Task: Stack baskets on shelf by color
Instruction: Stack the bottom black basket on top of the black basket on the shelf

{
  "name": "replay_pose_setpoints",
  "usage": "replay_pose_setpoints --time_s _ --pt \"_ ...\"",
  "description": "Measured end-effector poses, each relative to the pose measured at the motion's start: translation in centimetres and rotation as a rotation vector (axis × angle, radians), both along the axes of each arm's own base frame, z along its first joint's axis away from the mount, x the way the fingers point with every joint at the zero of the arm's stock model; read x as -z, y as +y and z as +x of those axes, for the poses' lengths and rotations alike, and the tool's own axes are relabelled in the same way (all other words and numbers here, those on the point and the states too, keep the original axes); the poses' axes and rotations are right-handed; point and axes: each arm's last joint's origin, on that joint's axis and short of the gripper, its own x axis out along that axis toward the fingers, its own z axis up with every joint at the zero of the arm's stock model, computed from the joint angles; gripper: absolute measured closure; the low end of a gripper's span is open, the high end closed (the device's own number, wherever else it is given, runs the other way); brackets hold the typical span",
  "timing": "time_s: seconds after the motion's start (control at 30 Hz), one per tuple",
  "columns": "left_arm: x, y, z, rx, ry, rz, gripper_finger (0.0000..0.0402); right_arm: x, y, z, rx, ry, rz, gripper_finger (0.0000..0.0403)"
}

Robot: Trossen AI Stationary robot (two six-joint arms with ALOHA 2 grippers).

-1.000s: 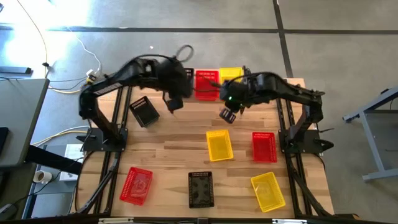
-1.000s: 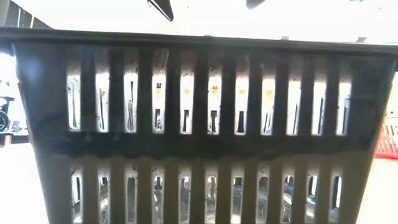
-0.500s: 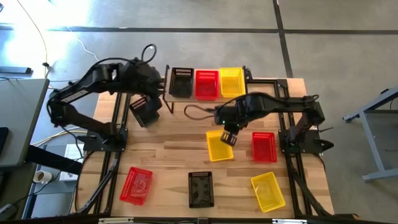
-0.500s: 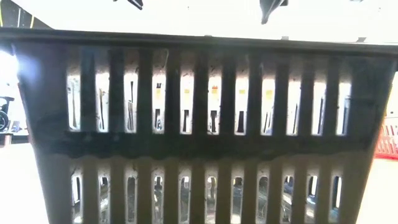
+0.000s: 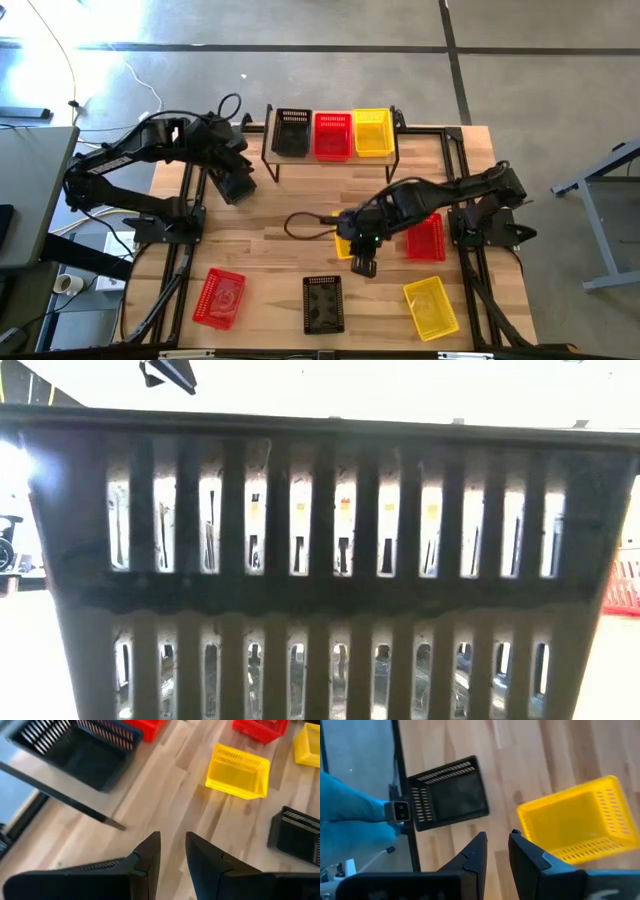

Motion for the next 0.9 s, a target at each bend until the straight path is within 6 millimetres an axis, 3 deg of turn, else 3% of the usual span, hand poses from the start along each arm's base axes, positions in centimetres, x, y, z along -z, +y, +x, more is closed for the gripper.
replay_pose_setpoints --time_s 0.13,0.4,0.67,0.9 --pt "1.0 -0.7 -0.3 -0.029 0.003 -0.052 0.0319 0.6 1.5 0.2 -0.023 -0.042 0.013 0.0336" --pt "2.4 -2.3 0.0 -0.071 0.014 -0.157 0.0319 2.7 3.6 0.0 0.147 -0.005 0.083 0.0325" --pt "2.4 -4.4 0.5 0.003 0.009 -0.186 0.0319 6.9 5.5 -0.3 0.364 0.058 0.221 0.0292" --pt "2.3 -6.3 0.6 0.053 0.012 -0.141 0.0319 10.2 6.6 -0.7 0.484 0.078 0.302 0.0289"
